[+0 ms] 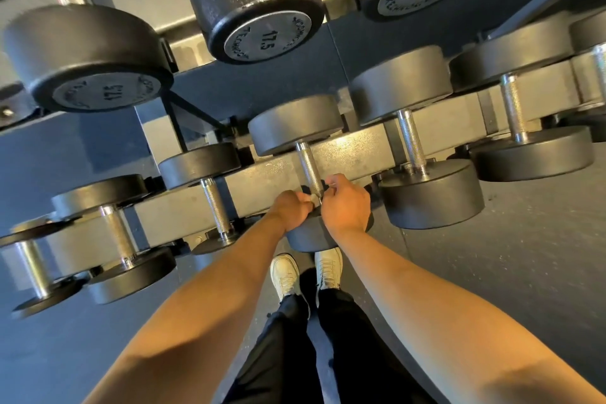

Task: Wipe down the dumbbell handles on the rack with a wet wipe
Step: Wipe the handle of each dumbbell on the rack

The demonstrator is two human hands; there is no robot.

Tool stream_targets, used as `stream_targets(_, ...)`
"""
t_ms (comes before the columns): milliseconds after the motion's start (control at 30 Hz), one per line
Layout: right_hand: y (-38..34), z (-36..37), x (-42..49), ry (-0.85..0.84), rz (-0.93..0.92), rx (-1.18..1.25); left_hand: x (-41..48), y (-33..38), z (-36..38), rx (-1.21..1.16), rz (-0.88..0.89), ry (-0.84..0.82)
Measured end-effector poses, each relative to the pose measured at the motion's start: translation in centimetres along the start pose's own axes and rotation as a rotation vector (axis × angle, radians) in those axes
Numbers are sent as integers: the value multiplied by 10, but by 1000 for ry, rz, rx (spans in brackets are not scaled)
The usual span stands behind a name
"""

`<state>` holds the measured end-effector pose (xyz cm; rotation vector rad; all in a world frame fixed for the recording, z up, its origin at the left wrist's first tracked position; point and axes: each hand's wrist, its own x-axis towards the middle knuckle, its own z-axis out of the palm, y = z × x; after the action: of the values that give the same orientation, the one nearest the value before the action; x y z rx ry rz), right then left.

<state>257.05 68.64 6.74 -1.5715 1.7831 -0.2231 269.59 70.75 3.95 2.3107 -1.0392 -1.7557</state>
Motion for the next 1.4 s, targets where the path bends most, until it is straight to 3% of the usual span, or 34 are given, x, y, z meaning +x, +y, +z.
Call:
stream_targets(200, -17, -16, -1, -194, 68, 143, -25, 13, 2, -305, 79, 218)
stream_targets(333, -22, -14, 15, -272, -20, 252, -26, 27, 8, -528, 112, 362)
stream_targets(433, -19, -7, 30, -236, -49, 231, -27, 26, 10, -626, 189, 401)
stream_targets(500, -22, -5, 39, -128, 33, 330, -29, 24, 11, -683, 185, 434)
stream_targets(600, -32, 2, 48, 13, 198, 576, -30, 22, 20, -598, 145, 455)
stream_targets(733, -48, 13, 57, -10, 295, 760, -26, 20, 31, -398, 93, 463)
stream_targets(933, -55, 27, 70, 5, 239, 599, -22, 19, 31, -335, 42, 485)
stream_targets(1067, -43, 28, 65, -71, 87, 397, -20, 17, 31, -347, 11, 496)
stream_targets(1233, -25, 18, 60, -231, 207, 222, -18, 17, 30, -331, 19, 455)
stream_targets(1400, -19, 7, 55, -280, 120, -34, -18, 15, 28, -364, 20, 420)
